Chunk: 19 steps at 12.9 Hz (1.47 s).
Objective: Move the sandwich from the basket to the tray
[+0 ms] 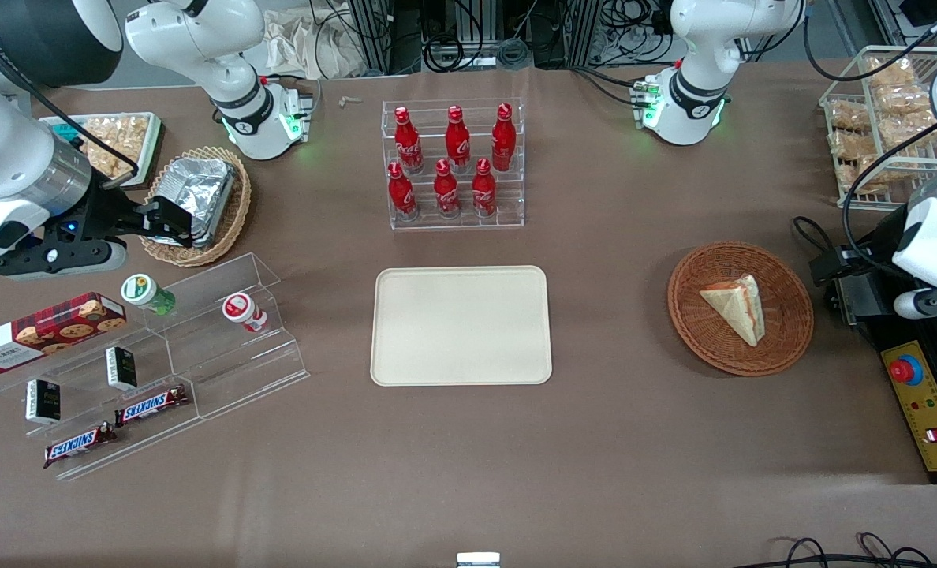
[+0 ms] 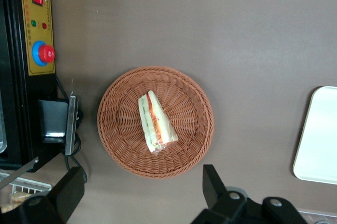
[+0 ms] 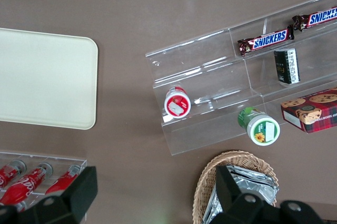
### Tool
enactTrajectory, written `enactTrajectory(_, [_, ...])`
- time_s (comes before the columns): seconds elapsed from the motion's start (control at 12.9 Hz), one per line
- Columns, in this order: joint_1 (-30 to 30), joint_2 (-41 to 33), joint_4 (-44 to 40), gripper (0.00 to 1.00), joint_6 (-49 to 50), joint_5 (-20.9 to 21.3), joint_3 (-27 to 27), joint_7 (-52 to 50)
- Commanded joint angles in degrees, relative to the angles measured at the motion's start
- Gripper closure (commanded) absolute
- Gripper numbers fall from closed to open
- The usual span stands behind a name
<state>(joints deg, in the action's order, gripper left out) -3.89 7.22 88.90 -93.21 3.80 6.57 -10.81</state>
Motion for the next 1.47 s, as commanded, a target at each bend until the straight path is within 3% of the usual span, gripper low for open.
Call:
enactTrajectory(0.0, [0.11,-2.11,5.03,0.00,-1.78,-0.89,-0.68,-6.30])
enactTrajectory(0.46, [-0.06,-10.99,27.71,0.00,-20.15,-0.46,-0.95,-17.93])
enactTrajectory(0.93, [-1.03,-11.61,37.82,0.00,-30.96,-0.73,-1.12,-17.58])
enactTrajectory(1.39, [-1.56,-6.79,40.99,0.00,-39.30,-3.10,-1.03,-17.49])
